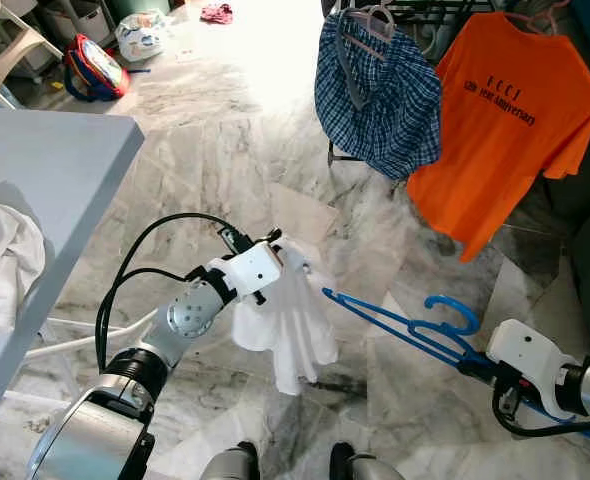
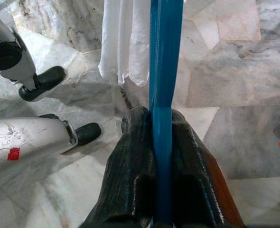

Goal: Hang hanger

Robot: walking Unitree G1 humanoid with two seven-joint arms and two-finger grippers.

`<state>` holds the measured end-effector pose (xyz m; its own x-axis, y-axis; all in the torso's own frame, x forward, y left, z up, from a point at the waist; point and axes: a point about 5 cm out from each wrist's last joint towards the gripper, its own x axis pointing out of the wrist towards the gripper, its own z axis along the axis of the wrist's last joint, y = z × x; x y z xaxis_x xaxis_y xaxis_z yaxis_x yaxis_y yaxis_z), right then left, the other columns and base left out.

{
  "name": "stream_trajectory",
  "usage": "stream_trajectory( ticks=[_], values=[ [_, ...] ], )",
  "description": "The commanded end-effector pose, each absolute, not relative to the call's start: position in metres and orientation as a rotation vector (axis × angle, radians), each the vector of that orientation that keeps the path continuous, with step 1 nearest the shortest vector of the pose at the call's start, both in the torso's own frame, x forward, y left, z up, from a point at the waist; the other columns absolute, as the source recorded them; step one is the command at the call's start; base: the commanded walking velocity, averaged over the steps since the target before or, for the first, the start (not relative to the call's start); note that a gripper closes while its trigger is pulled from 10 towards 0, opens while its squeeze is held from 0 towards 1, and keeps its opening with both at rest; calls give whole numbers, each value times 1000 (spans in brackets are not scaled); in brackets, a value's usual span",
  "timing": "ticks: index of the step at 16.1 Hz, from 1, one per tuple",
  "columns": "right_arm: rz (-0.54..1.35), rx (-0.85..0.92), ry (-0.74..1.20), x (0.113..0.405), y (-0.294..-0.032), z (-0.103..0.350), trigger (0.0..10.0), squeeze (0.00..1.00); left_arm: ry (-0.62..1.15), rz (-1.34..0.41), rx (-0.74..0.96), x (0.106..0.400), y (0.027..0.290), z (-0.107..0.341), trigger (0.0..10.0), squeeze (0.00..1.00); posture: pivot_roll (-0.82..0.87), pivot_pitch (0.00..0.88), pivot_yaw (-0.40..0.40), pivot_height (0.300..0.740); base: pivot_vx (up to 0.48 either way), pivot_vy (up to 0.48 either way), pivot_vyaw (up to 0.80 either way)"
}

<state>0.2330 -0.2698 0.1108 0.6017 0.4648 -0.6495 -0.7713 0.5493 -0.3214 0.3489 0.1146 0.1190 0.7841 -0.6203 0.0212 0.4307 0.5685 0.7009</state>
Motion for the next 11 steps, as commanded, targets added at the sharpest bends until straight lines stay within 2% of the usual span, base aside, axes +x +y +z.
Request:
stream_trajectory(
  ticks=[1,11],
  values=[
    [769,-655,540,232,-272,110,10000,0,-283,-629,736,348,117,120,10000,0,-7,203,74,740,0,0,0],
    [791,-663,485,245,-257,107,10000,0,-353,-740,673,338,96,121,10000,0,2,202,77,740,0,0,0]
  ],
)
